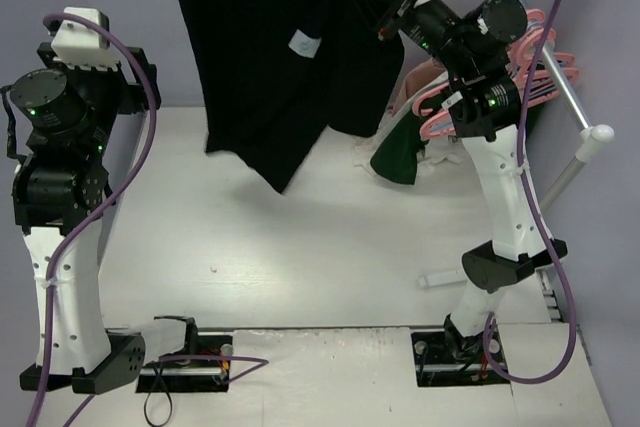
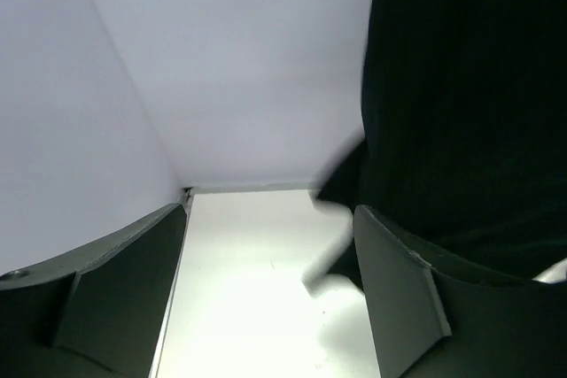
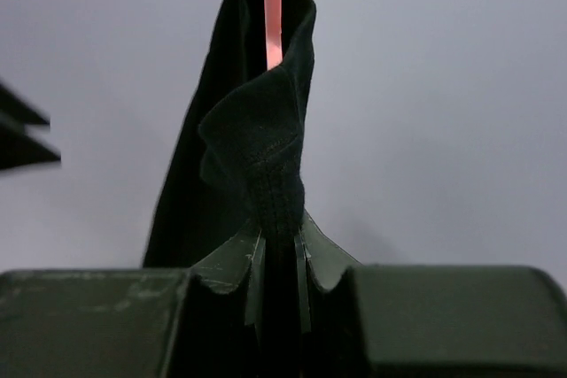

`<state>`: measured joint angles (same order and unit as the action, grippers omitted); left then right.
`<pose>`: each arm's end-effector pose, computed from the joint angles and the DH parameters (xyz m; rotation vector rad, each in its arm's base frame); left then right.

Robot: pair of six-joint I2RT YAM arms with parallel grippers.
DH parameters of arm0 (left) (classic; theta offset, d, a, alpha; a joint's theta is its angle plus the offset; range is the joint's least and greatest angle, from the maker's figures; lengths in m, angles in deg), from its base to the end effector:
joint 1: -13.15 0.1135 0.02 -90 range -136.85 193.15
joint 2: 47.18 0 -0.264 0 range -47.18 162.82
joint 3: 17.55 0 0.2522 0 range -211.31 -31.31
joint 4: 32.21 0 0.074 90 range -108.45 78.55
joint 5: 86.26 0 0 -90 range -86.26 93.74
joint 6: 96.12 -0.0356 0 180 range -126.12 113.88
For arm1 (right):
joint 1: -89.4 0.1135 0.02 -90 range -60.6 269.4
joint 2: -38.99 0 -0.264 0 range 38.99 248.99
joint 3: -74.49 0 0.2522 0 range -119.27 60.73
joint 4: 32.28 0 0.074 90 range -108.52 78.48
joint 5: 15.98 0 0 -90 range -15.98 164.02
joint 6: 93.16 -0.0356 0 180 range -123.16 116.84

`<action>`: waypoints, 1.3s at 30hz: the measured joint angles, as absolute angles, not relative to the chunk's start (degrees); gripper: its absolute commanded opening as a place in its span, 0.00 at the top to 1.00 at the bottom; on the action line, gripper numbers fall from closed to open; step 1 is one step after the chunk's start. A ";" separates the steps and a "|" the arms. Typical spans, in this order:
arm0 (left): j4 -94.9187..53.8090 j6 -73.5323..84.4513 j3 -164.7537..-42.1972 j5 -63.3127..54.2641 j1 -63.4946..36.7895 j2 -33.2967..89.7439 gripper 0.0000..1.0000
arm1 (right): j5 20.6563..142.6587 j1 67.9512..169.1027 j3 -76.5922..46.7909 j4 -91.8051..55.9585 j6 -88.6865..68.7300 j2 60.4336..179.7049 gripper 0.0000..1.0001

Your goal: Place the t-shirt on the hanger

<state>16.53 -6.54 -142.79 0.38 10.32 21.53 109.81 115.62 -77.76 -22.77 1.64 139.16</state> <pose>0.1714 -0.0106 0.5847 0.0889 1.4328 -0.0767 0.2576 0.1501 0.6419 -0.7914 0.6221 0.6005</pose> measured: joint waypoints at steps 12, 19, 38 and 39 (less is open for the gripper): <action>18.41 -4.98 -139.35 6.84 6.39 21.62 0.20 | 109.78 115.92 -42.17 -35.23 -12.09 126.23 1.00; 19.00 -4.52 -138.31 9.00 3.98 21.33 0.20 | 109.03 118.30 -17.71 -29.14 -16.07 110.74 1.00; 19.16 0.99 -132.23 10.15 0.72 20.44 0.20 | 105.51 118.61 -5.10 2.07 -11.68 85.44 1.00; 19.18 1.25 -132.23 10.30 0.72 20.37 0.20 | 104.53 118.63 -5.20 3.83 -11.55 84.71 1.00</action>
